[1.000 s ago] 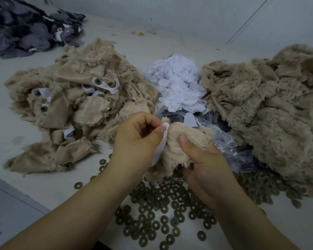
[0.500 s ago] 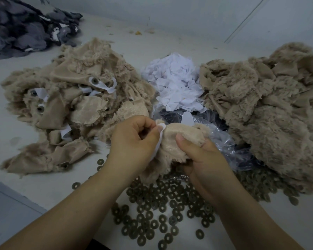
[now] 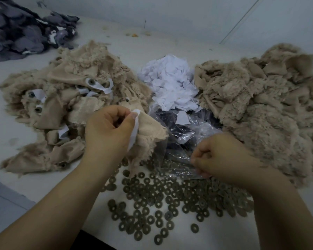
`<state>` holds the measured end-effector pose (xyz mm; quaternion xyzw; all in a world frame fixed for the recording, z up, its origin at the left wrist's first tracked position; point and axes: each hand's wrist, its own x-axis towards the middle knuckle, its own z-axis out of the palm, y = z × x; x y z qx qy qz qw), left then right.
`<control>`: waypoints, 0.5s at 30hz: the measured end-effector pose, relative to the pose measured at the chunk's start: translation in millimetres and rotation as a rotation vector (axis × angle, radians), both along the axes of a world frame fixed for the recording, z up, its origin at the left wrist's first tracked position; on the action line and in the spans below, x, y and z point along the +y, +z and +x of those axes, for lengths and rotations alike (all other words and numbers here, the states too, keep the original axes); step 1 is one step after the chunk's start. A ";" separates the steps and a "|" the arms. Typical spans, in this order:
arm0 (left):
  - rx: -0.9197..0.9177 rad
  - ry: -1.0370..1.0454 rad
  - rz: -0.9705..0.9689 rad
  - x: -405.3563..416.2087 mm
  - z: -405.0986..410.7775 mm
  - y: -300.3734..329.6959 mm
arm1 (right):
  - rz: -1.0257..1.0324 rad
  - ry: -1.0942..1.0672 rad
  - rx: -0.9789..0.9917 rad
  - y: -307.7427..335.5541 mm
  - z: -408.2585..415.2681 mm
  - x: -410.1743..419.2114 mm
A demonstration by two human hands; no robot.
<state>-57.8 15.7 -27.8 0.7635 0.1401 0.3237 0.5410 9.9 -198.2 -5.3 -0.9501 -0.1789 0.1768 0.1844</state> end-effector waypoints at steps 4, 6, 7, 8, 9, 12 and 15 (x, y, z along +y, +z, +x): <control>0.001 -0.011 -0.027 -2.2 -1.2 -1.3 | -0.071 0.045 -0.224 -15.5 -4.0 15.6; 0.016 -0.021 -0.019 -4.2 -2.1 -2.0 | -0.137 0.025 -0.191 -25.4 10.0 29.3; 0.021 -0.028 -0.011 -5.2 -2.6 -2.4 | -0.136 0.026 -0.100 -30.8 15.2 29.2; 0.026 -0.036 -0.006 -5.9 -2.6 -2.8 | -0.106 0.038 -0.026 -37.2 21.6 29.1; 0.032 -0.046 -0.006 -6.8 -2.7 -3.2 | -0.102 0.059 0.008 -39.8 24.9 30.4; 0.051 -0.083 -0.032 -9.9 -2.6 -2.8 | -0.029 0.012 -0.201 -50.0 24.9 35.8; 0.066 -0.103 -0.034 -13.6 -2.4 -3.2 | 0.030 0.043 -0.308 -58.8 16.8 19.9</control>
